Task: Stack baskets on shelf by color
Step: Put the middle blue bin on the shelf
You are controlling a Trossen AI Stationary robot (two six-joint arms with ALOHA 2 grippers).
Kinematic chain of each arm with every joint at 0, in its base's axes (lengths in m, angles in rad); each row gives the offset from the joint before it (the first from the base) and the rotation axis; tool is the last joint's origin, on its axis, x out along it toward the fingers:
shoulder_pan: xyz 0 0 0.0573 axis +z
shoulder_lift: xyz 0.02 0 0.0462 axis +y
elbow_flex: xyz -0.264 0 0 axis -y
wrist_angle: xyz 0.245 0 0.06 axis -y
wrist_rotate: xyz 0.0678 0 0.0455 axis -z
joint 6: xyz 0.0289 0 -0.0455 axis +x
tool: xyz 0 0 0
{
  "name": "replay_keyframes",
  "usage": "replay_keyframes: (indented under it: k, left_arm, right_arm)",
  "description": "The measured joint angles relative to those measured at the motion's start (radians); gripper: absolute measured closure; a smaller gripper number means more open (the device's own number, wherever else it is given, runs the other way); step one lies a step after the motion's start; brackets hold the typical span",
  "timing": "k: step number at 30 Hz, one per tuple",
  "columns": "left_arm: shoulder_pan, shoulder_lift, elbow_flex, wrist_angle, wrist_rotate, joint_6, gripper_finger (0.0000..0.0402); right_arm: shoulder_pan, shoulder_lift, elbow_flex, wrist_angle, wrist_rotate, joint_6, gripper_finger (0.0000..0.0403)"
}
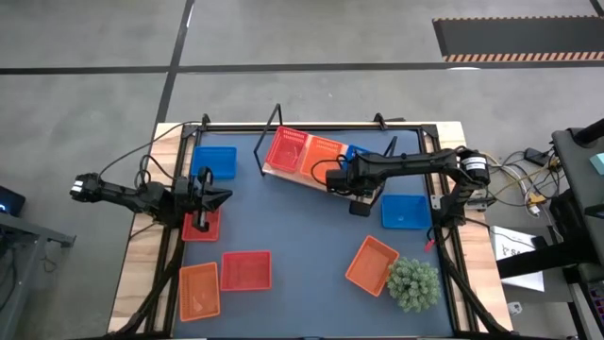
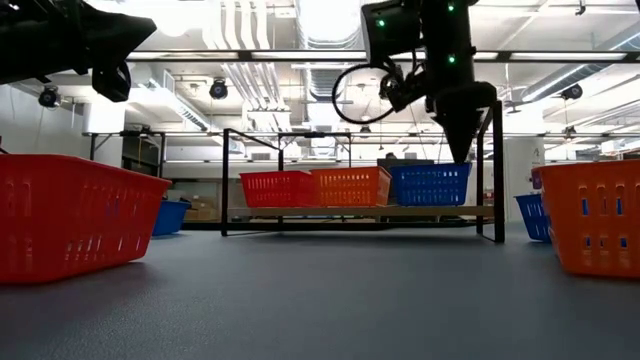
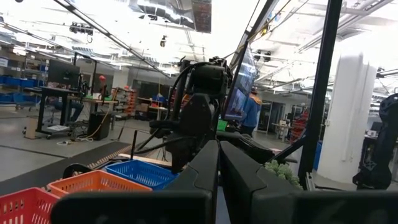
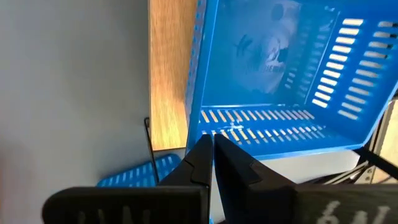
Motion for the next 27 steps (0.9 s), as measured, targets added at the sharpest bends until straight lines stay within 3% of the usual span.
replay_keyframes:
  k: [19, 27]
  left_arm:
    - [0.000, 0.001, 0.000, 0.000, 0.000, 0.000, 0.0402]
    - [0.000, 0.000, 0.000, 0.000, 0.000, 0.000, 0.0402]
  right_arm:
    - [0.001, -0.012, -0.016, -0.016, 0.000, 0.013, 0.0394]
    - [0.002, -0.018, -0.016, 0.164, 0.026, -0.038, 0.0394]
